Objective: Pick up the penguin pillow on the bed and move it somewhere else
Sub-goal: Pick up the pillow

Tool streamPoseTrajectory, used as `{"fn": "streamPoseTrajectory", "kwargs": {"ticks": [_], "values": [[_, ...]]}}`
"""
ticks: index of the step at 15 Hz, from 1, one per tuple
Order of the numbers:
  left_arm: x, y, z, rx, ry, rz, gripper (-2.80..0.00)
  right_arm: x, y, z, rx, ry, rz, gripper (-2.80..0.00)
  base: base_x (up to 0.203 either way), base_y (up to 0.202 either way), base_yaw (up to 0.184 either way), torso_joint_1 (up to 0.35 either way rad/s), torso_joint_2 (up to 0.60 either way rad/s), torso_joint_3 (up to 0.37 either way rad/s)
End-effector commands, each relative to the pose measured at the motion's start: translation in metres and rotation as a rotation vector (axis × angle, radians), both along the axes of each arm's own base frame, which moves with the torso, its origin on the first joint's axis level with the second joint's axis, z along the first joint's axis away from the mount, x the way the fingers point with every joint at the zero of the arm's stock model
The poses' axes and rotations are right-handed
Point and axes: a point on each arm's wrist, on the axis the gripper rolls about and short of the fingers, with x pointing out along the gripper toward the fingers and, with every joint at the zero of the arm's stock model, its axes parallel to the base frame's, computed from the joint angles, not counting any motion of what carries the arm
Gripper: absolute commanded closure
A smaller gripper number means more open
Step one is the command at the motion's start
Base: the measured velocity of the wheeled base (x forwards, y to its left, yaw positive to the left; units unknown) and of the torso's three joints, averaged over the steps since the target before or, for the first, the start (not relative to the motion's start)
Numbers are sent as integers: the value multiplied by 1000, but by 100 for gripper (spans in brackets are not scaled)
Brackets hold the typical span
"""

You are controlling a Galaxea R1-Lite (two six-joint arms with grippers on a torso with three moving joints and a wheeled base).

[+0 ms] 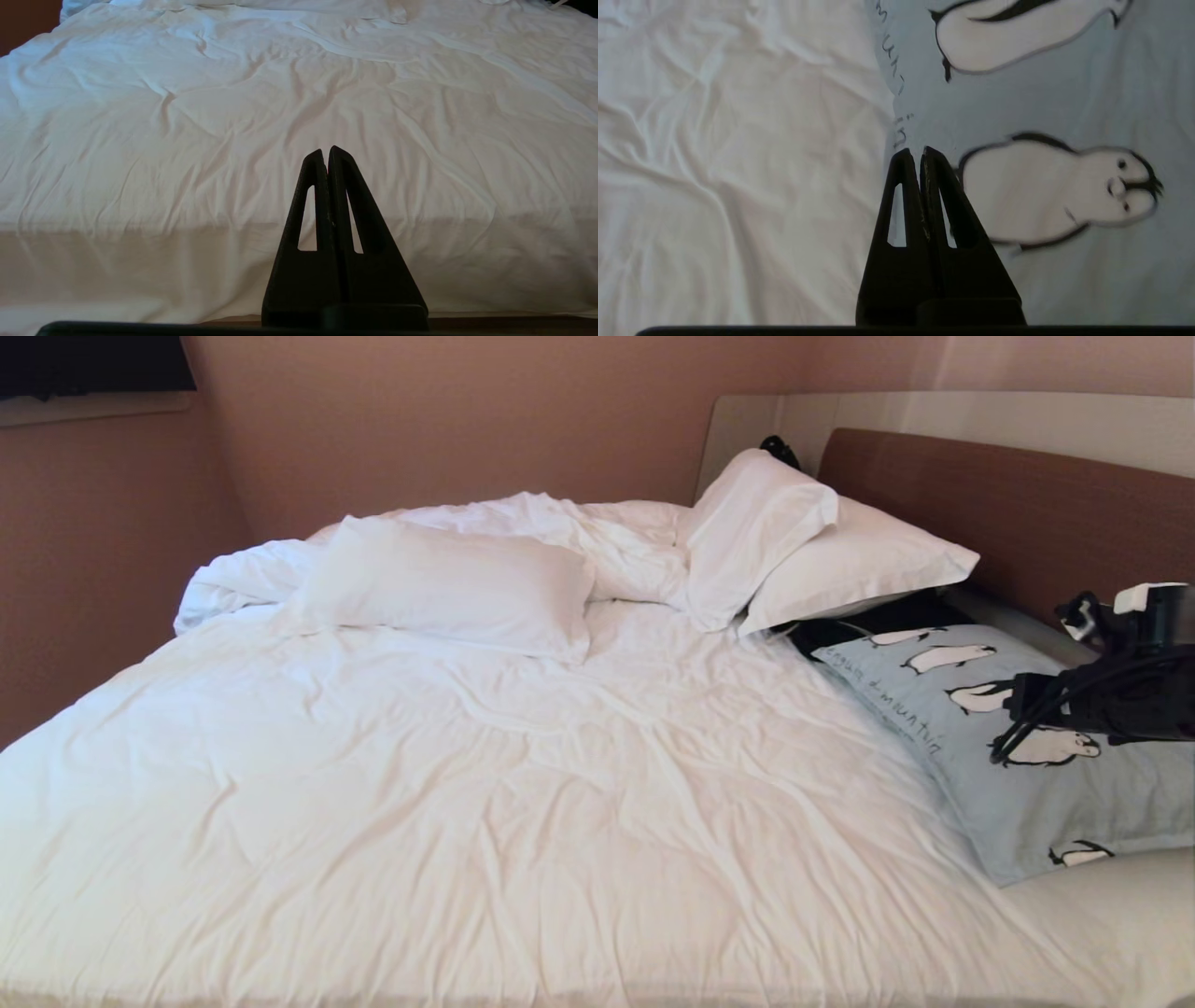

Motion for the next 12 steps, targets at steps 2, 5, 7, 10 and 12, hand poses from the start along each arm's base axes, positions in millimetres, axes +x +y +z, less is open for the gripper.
{"fn": "streamPoseTrajectory", "kwargs": {"ticks": [2,5,7,10,12], "values": [[0,0,0,0,-1,0,0,27,-17,-12,-7,-6,-21,0,0,0,0,0,0,0],[0,0,0,0,-2,0,0,40,-50,-13,-32,-39,-75,0,0,0,0,0,0,0],[0,0,0,0,-1,0,0,48,-72,-15,-54,-59,-103,0,0,0,0,0,0,0],[0,0,0,0,0,0,0,62,-86,-22,-59,-73,-115,-280,0,0,0,0,0,0],[0,0,0,0,-2,0,0,63,-87,-24,-52,-70,-117,-280,0,0,0,0,0,0]]}}
